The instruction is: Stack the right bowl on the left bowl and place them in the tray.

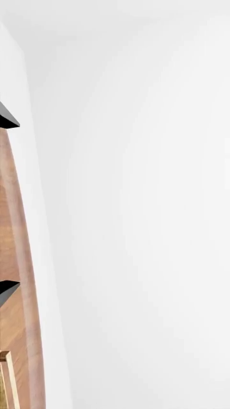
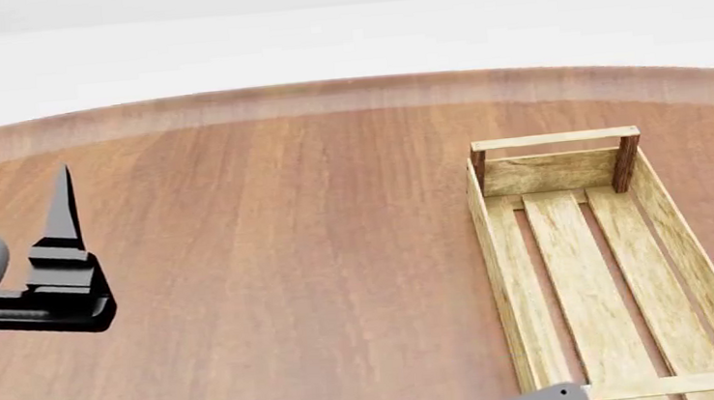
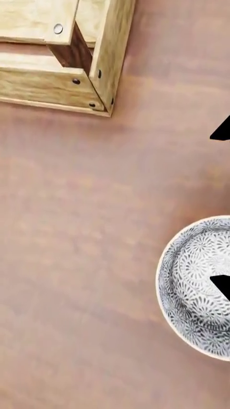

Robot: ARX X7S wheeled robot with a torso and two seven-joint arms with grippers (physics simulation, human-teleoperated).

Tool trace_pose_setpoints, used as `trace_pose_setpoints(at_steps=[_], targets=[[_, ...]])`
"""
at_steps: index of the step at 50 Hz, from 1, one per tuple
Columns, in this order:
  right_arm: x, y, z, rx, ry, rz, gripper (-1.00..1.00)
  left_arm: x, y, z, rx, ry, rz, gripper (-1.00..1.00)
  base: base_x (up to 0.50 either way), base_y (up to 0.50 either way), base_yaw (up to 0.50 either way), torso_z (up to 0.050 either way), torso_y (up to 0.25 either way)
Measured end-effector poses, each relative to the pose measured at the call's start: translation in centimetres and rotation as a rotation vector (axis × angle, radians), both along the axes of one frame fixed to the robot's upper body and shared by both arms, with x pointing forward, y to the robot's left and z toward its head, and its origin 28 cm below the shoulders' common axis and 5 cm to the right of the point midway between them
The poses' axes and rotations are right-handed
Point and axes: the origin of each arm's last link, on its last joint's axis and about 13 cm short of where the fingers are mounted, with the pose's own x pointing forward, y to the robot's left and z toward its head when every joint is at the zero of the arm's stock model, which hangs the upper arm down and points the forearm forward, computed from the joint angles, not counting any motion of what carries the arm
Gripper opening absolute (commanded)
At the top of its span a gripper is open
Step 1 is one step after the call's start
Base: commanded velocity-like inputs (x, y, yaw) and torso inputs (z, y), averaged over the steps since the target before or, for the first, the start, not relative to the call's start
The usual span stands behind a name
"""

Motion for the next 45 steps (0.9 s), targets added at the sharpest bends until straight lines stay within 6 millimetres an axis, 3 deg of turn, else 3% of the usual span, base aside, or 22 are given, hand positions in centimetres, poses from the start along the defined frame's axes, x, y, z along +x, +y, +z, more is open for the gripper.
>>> trace_pose_setpoints(at_steps=[45], targets=[[0.4, 0.2, -5.2, 0.020, 0.140, 0.004, 1.00, -0.1, 0.1, -0.1, 0.000, 0.000, 0.003, 1.00, 0.00, 0.00, 0.00, 0.000, 0.000]])
